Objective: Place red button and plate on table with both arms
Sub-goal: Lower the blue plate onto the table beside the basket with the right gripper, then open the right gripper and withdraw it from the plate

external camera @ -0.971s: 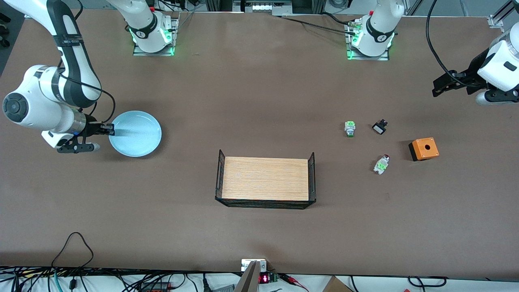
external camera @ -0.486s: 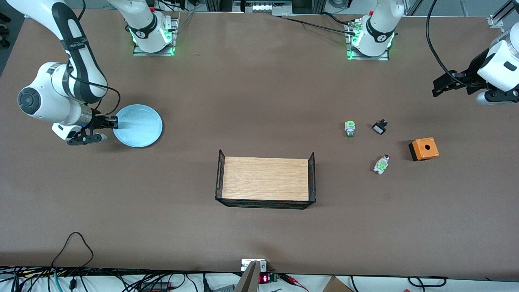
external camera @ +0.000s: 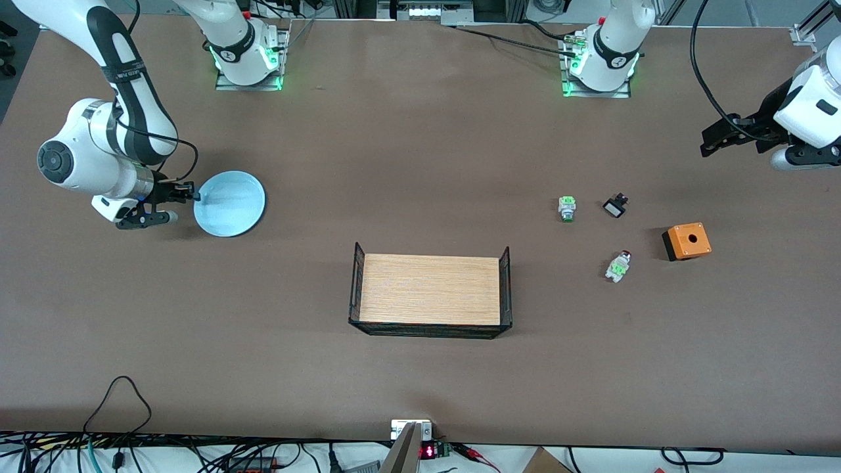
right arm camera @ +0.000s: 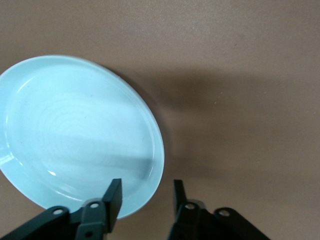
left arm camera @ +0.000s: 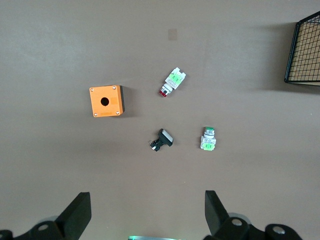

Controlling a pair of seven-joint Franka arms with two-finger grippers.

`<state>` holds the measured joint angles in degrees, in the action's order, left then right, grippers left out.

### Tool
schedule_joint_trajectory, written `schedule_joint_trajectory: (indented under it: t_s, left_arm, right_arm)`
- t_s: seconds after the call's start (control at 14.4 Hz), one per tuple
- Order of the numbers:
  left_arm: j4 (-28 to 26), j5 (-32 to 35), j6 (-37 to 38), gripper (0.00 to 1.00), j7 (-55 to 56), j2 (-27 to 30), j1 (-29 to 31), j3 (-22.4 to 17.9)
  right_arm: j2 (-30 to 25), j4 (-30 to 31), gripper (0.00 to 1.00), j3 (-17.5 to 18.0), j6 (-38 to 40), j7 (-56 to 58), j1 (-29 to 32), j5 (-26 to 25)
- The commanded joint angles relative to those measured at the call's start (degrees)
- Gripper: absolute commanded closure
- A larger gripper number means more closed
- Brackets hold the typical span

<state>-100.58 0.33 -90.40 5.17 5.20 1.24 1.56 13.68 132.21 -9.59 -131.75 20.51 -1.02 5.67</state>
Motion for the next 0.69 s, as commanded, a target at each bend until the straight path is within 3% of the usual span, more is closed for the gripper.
schedule_joint_trajectory:
  t_s: [0.0, 0.21, 0.62]
  left_arm:
    - [-0.23, 0.99, 0.49, 0.0, -1.22, 0.69, 0.34, 0.2]
    - [-0.23, 0.99, 0.76, 0.0, -1.31, 0.69, 0.34, 0.2]
    - [-0.23, 0.99, 1.11, 0.0, -1.31, 0.69, 0.34, 0.2]
  right_arm:
    - [-3.48, -0.37, 0.0, 0.88, 4.03, -0.21, 1.11, -0.66]
    - [-5.42, -4.22, 0.0, 1.15, 9.56, -4.14, 0.84, -0.66]
    - [-6.21, -19.68, 0.0, 2.29, 27.22, -10.57, 0.4, -0.75]
